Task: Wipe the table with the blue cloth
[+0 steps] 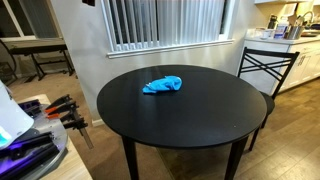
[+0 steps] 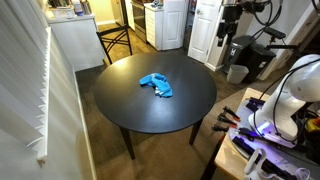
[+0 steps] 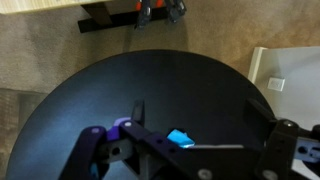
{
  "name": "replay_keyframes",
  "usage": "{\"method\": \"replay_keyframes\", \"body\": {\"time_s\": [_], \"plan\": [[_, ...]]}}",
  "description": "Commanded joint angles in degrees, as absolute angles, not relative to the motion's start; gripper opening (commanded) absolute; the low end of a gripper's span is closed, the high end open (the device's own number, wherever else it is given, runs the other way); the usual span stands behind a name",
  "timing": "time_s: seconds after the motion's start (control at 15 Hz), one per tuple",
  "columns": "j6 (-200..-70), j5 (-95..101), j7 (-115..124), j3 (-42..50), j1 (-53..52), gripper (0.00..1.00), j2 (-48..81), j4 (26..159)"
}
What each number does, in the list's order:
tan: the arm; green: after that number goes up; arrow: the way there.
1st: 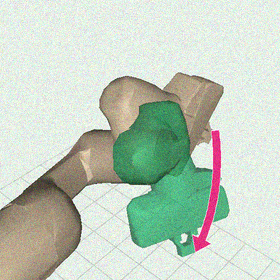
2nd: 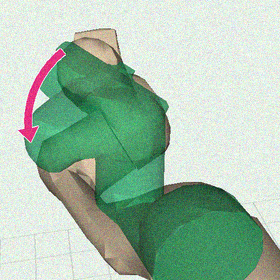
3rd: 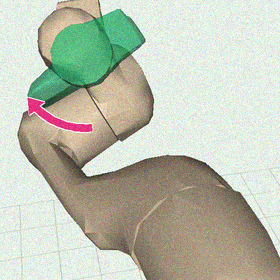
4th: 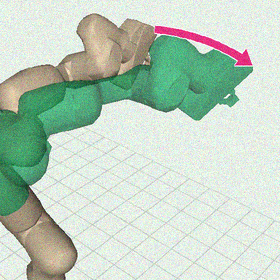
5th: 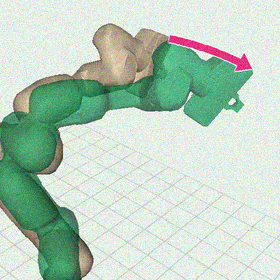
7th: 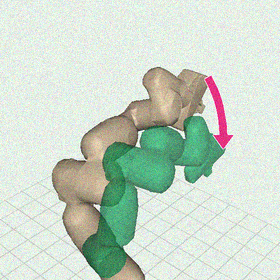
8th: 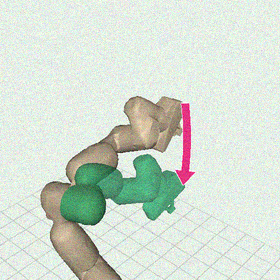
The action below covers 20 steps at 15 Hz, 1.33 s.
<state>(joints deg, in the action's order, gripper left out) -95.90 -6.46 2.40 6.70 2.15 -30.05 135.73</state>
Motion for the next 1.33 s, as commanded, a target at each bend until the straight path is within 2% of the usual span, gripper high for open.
{"method": "replay_keyframes", "body": {"time_s": [0.0, 0.87, 1.07, 1.2, 1.27], "plan": [[-108.4, -7.0, 1.4, 6.3, 3.0, 1.0, -16.9, 131.1], [-143.5, -6.8, 5.2, 4.3, 2.7, 1.0, 28.2, 104.2], [-146.6, -6.1, 7.5, 4.5, 2.3, 1.0, 34.7, 98.6], [-141.7, -6.2, 8.1, 4.4, 2.6, 1.0, 37.4, 95.3], [-144.7, -5.8, 6.7, 4.3, 2.6, 1.0, 35.1, 98.8]]}}
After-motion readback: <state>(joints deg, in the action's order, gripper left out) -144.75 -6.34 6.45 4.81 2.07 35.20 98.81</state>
